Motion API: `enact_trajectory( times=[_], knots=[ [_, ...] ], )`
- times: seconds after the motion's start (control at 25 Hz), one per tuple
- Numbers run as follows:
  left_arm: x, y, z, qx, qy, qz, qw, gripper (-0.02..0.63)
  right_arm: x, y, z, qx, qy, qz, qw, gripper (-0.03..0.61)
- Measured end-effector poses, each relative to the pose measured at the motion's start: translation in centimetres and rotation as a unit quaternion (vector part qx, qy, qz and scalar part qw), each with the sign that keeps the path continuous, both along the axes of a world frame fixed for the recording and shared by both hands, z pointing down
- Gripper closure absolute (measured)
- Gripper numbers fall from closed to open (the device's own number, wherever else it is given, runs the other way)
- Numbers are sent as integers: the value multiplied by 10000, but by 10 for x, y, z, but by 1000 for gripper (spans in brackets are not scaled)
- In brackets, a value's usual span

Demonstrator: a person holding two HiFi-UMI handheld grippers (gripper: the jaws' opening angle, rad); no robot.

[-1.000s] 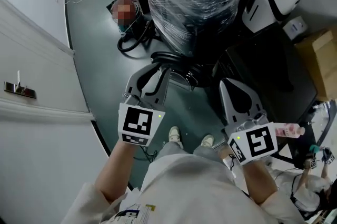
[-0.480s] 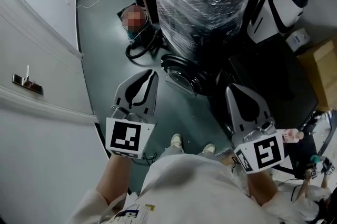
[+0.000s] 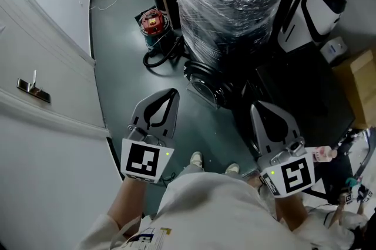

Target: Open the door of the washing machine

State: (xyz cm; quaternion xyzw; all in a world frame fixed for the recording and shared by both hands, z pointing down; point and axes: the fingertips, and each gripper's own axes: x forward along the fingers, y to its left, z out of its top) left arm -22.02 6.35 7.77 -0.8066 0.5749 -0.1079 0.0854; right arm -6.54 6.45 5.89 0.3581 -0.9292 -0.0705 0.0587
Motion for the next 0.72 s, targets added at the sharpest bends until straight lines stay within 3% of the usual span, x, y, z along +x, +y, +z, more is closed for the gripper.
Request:
enact_trajectory(
  times=[0.24, 0.44, 0.72],
  knots=[
    [10, 2, 1, -41, -40, 111, 9999, 594, 5, 0, 6, -170, -57, -8, 9998, 552],
    [7, 6, -12, 93, 271, 46, 9996, 594, 5, -4, 2, -143, -88, -13, 9999, 552],
    [11, 8, -19, 177, 272, 69, 9994, 594, 5, -4, 2, -130, -1, -101, 9999, 552]
  ],
)
